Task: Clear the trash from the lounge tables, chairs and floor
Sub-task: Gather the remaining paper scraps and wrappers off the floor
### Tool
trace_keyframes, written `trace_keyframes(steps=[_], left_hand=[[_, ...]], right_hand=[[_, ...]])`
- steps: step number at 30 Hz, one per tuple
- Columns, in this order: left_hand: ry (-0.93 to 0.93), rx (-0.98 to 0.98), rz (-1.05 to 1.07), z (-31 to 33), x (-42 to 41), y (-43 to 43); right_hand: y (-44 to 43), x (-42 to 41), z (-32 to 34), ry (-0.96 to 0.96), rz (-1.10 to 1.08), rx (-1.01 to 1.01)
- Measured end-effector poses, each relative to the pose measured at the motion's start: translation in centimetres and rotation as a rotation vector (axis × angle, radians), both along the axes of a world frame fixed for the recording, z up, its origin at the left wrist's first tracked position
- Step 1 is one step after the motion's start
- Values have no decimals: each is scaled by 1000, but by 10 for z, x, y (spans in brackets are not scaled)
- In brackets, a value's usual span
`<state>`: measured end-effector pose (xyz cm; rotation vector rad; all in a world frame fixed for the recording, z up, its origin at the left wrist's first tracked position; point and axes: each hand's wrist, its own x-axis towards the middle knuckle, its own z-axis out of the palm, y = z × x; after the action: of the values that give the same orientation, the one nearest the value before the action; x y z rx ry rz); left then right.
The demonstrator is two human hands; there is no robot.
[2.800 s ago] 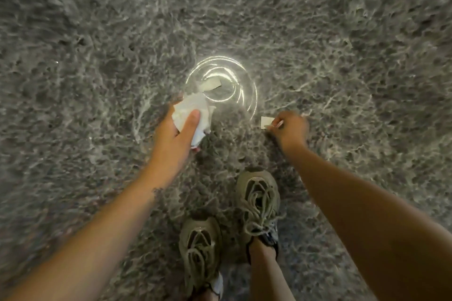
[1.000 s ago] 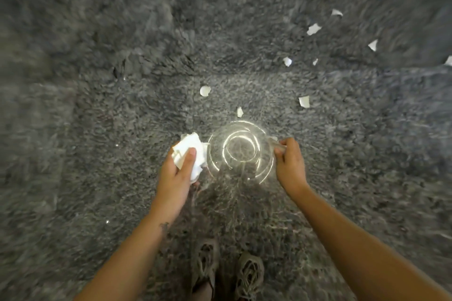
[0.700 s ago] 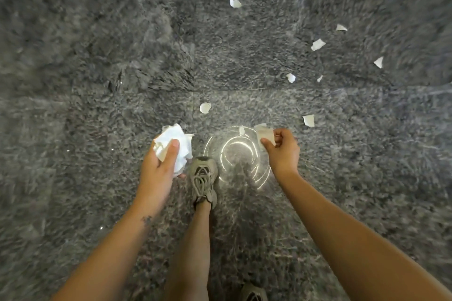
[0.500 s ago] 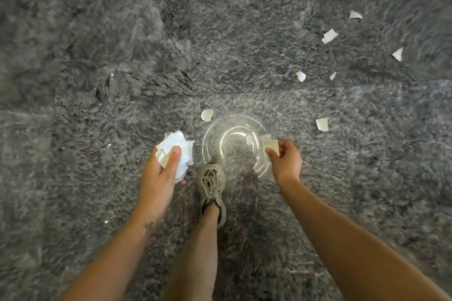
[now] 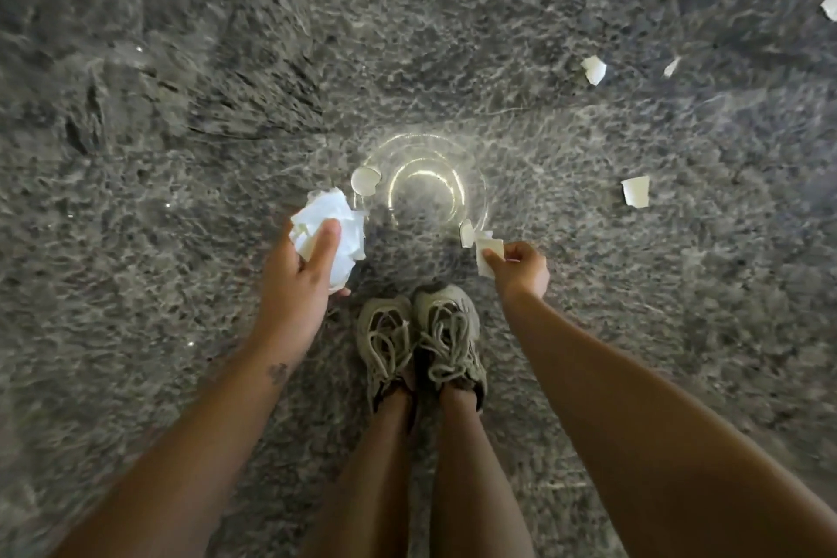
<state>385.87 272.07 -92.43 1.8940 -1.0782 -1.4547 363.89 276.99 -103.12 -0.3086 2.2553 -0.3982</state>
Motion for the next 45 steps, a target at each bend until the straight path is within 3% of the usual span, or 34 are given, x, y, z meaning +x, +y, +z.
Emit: trace_keyframes(steps=[13,20,26,30,37,41,43,45], left_hand=[[22,79,80,-129,-4,-9],[26,81,120,-135,5,-16],[-4,76,149,-133,15,-32],[23,38,147,-137,25,-44],[37,47,183,-143,25,-52],[48,57,195,-143,23,-53],[50,64,181,-139,20,-52],[35,66,152,-132,18,-52]], right_hand=[[-33,20,-148,80,78,63],[-46,37,-143,55,92,-34],[-106,79,-136,-156,488,-282],[-145,111,-146,-190,699,-386],[-155,119,-166,-108,885,-277],[-157,119,-163,85,1054,-210],[-155,115,-159,124,1055,-173],[-151,109,-152,48,942,-115]])
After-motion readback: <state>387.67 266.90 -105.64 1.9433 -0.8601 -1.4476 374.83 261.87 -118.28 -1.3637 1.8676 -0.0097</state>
